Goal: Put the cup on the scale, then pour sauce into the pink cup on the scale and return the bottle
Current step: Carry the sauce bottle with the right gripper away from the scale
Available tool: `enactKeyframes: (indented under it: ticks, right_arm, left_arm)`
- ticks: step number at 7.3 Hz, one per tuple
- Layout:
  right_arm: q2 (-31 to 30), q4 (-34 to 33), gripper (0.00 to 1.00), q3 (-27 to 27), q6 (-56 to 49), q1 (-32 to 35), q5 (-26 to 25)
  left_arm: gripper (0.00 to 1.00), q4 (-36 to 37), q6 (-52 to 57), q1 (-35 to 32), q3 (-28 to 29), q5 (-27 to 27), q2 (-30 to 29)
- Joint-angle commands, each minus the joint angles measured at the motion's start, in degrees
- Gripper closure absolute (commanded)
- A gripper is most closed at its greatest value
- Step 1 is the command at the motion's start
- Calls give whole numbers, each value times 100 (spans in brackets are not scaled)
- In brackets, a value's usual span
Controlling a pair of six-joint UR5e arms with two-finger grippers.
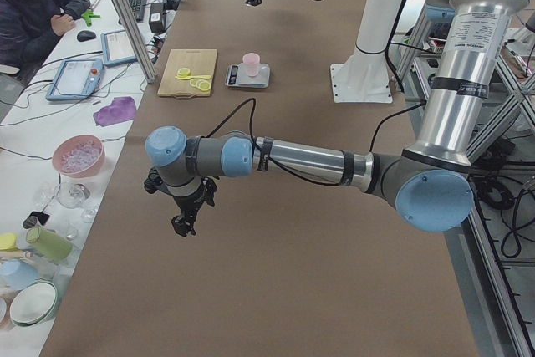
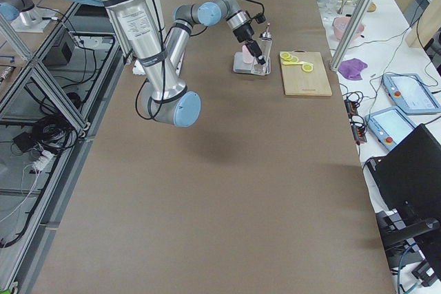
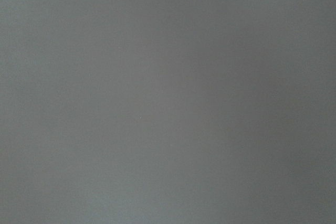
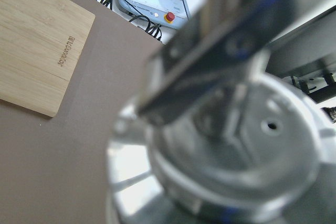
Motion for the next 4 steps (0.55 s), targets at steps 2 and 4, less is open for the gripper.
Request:
enactKeyframes:
  ticks: [2,4]
  right_arm:
    - [-968,1893,100,-60,-813,937,1330]
    - [-1688,3220,100,-252,-798,1168,1808]
  left_arm:
    - [2,-1,0,0,-3,9,0]
    - [2,-1,0,0,-3,9,0]
